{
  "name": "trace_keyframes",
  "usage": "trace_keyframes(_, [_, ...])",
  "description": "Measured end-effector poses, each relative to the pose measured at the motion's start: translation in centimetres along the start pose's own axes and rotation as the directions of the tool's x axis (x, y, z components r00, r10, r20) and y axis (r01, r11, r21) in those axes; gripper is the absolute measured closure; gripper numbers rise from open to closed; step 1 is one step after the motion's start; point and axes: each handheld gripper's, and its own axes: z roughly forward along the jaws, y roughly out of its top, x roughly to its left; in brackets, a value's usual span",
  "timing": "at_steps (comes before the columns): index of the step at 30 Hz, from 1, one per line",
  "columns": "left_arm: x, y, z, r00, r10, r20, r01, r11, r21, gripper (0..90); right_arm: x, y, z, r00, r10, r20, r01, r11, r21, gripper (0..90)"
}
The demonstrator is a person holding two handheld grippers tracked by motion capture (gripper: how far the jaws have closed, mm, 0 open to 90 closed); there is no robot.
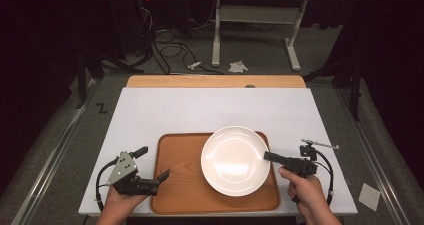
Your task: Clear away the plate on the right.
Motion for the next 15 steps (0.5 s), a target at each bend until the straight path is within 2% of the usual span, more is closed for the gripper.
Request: trace_keyframes(15, [-0.05,0.0,0.04,1.0,-0.002,0.002,0.002,1.0,-0.001,0.1,-0.27,-0.39,0.62,0.9997,-0.001,0.024,0.0,0.999,0.038,89.7])
